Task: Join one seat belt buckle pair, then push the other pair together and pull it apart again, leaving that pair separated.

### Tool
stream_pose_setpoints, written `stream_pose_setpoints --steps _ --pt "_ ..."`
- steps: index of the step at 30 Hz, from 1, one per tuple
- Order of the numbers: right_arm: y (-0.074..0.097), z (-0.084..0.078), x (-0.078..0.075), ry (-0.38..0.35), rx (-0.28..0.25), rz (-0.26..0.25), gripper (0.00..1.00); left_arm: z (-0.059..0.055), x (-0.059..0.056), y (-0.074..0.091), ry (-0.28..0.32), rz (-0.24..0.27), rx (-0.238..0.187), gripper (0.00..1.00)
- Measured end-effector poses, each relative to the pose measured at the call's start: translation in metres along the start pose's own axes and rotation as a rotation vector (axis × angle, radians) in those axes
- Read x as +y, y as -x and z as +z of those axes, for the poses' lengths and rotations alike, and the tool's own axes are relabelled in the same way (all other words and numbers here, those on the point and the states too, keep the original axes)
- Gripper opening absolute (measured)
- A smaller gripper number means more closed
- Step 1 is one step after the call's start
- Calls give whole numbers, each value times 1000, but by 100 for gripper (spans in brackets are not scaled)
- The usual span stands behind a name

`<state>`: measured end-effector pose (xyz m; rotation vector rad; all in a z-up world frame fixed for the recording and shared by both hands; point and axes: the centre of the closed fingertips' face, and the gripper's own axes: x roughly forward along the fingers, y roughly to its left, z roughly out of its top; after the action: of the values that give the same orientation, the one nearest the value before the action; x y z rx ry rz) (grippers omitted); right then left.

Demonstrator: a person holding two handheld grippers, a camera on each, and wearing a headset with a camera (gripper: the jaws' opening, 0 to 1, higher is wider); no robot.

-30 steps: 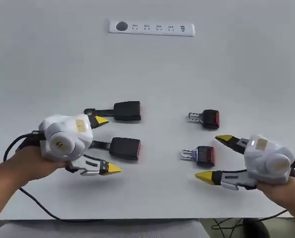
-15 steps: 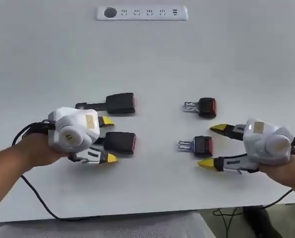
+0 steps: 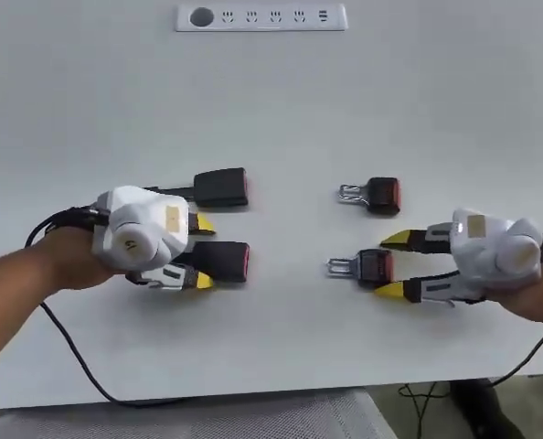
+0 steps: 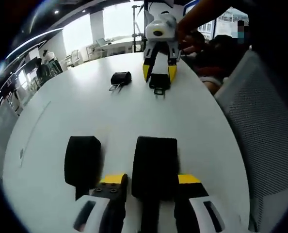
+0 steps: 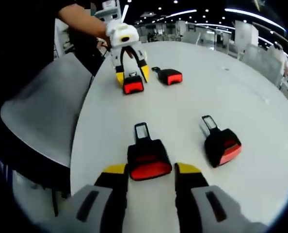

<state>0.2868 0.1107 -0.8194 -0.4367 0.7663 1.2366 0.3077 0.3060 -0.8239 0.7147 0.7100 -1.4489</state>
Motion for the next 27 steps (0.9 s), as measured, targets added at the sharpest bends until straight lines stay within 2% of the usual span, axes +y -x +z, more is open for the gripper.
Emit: stream_pose_setpoints --steps 2,3,8,10,19,27 --pt "0 0 1 7 -7 4 37 1 -3 0 -9 -6 -2 35" --pt "0 0 2 20 -11 4 36 1 -1 0 -3 -1 -2 35" --pt "2 0 2 -7 -57 1 36 0 -1 0 -20 -7 0 35" --pt "2 0 1 -9 -61 0 35 -1 -1 0 -23 -10 -2 35" --pt "5 -1 0 -62 -102 -13 35 0 -3 2 -11 -12 -4 35" --pt "2 1 -2 -71 -124 -22 35 0 -2 2 6 -13 7 35"
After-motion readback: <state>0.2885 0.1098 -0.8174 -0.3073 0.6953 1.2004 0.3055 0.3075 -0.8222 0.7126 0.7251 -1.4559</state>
